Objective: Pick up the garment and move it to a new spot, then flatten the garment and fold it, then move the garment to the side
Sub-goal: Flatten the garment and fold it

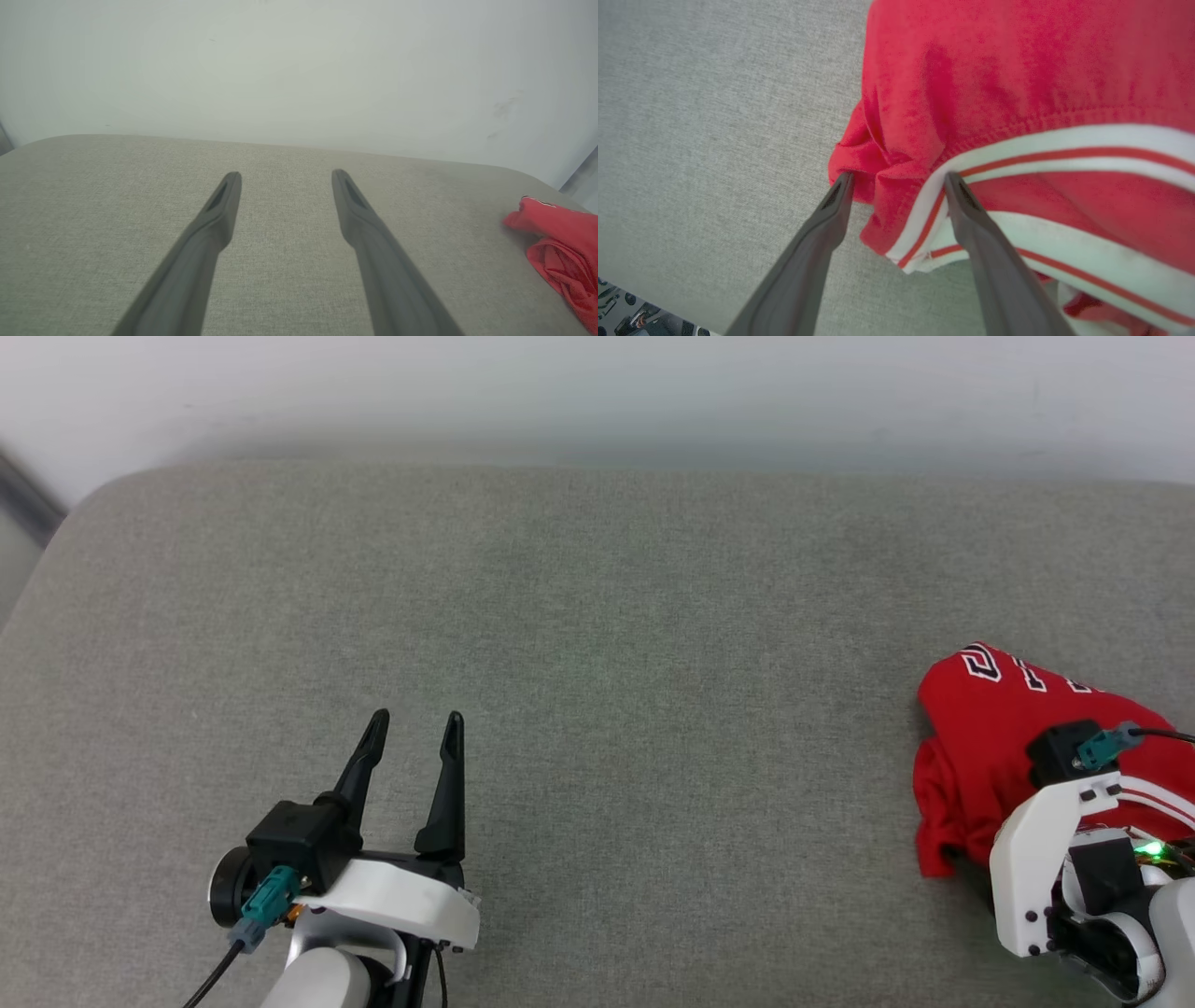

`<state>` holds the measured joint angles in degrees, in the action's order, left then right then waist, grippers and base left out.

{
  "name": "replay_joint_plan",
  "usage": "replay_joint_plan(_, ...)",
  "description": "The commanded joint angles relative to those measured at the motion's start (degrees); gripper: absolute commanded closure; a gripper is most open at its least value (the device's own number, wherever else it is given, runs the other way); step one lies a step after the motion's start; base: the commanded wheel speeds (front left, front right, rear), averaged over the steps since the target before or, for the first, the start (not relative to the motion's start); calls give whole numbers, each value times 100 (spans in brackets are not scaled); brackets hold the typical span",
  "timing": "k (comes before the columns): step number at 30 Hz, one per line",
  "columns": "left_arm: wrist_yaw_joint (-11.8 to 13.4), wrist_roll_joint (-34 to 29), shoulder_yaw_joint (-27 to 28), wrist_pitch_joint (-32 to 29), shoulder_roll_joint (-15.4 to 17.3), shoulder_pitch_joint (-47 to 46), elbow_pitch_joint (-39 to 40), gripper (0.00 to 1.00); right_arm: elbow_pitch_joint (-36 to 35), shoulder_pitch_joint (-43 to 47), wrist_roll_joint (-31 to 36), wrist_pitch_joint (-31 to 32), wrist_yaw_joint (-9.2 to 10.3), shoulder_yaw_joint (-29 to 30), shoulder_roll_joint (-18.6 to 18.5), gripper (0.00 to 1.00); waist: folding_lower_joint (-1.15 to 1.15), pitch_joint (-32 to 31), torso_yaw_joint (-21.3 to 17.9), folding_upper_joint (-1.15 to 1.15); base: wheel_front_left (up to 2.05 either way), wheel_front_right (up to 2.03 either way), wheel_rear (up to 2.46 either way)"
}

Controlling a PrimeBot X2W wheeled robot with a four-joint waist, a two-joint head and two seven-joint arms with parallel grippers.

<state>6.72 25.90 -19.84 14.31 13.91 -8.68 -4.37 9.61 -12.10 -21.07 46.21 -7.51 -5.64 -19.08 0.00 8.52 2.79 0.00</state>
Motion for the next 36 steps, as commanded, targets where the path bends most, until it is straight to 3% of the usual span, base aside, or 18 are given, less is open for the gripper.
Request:
replay_joint_plan(1, -14, -32, 13, 20, -5, -87, -16, 0, 108, -98, -52, -43, 4, -14, 12, 0, 0, 154, 102, 0, 0, 0, 0)
replay_joint_plan(5, -39, -51, 51, 50, -24, -152, -63, 0, 643, -177, -144, -190, 4, -123, 70, 0, 0, 261, 128, 0, 0, 0, 0)
replay_joint_plan(6, -44, -53, 61, 50, -25, -160, -80, 0, 785, -182, -175, -202, 4, -168, 90, 49, 0, 266, 124, 0, 0, 0, 0)
replay_joint_plan(7, -46, -52, 71, 57, -27, -162, -96, 0, 895, -176, -206, -222, 3, -217, 113, 84, 0, 261, 118, 0, 0, 0, 0)
replay_joint_plan(8, -52, -54, 77, 58, -30, -162, -112, 0, 991, -187, -243, -244, 3, -261, 123, 100, 0, 251, 112, 0, 0, 0, 0)
replay_joint_plan(12, -55, -56, 94, 65, -37, -153, -180, 0, 1132, -338, -364, -521, -8, -453, 190, 100, 0, 132, 69, 0, 0, 0, 0)
replay_joint_plan(18, -66, -46, 81, 76, -32, -86, -214, 0, 737, -804, -459, -1176, -3, -790, 239, 100, 0, -57, 10, 0, 0, 0, 0)
replay_joint_plan(26, -62, -17, 56, 77, -36, -27, -211, 0, -16, -1295, -812, -1880, 3, -1911, 745, 100, 0, -160, 2, 0, 0, 0, 0)
replay_joint_plan(30, -58, -12, 25, 79, -64, -27, -208, 0, 129, -1129, -1064, -1948, 4, -2414, 875, 100, 0, -126, 24, 0, 0, 0, 0)
replay_joint_plan(31, -62, -14, 15, 80, -75, -32, -208, 0, 252, -1066, -1099, -1977, 4, -2480, 890, 88, 0, -112, 32, 0, 0, 0, 0)
replay_joint_plan(32, -67, -16, 5, 81, -83, -38, -210, 0, 408, -1013, -1168, -2013, 4, -2514, 929, 54, 0, -101, 42, 0, 0, 0, 0)
replay_joint_plan(33, -65, -17, 3, 81, -87, -44, -216, 0, 574, -943, -1210, -2058, 3, -2541, 967, 0, 0, -91, 51, 0, 0, 0, 0)
replay_joint_plan(36, -75, -11, -10, 83, -97, -72, -238, 0, 1009, -834, -1270, -2349, 3, -2575, 1012, 0, 0, -71, 79, 0, 0, 0, 0)
